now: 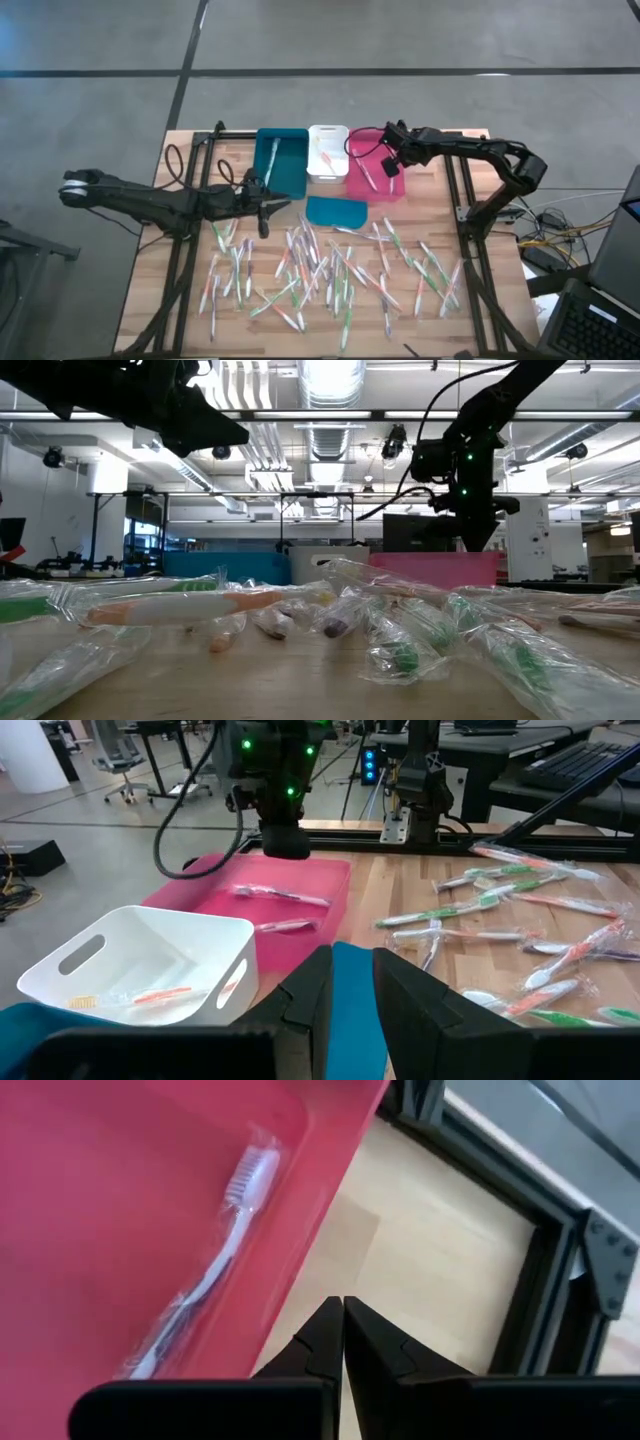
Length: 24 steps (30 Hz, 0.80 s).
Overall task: Pick & Place Toothbrushes
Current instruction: Adjust the blue bin on the table
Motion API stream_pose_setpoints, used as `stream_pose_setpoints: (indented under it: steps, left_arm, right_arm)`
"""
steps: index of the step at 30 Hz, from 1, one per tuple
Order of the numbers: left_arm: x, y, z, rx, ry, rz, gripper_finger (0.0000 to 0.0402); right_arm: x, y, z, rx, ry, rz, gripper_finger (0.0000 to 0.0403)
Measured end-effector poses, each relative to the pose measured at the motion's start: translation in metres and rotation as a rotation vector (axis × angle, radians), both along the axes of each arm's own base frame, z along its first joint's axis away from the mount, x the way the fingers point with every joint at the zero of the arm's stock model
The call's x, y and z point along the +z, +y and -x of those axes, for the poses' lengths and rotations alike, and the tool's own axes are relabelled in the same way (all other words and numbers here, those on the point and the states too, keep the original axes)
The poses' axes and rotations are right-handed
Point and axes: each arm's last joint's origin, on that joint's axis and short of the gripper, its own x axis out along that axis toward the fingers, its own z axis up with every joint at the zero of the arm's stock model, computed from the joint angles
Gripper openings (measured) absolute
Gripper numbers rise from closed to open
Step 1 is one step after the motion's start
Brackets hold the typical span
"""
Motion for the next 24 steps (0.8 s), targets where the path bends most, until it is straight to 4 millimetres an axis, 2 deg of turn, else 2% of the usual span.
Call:
stream_pose_setpoints:
  steps: [3,7,10,17,24]
  left_arm:
    - [0.0,0.0,0.0,0.0,0.0,0.0,0.008]
    - [0.0,0.0,0.0,0.0,0.0,0.0,0.0081]
    - [0.0,0.0,0.0,0.001,0.0,-0.001,0.008]
    - [0.0,0.0,0.0,0.003,0.0,-0.001,0.008]
    - [0.0,0.0,0.0,0.003,-0.001,0.002,0.008]
  right_arm:
    - [0.012,0.0,0.003,0.012,-0.009,0.033,0.0008]
    - [0.04,0.004,0.008,0.058,-0.064,0.102,0.0008]
    - [0.062,0.015,0.014,0.085,-0.127,0.156,0.0008]
    - [0.105,0.056,0.029,0.204,-0.284,0.266,0.0008]
    - [0.127,0.103,0.029,0.407,-0.416,0.304,0.0008]
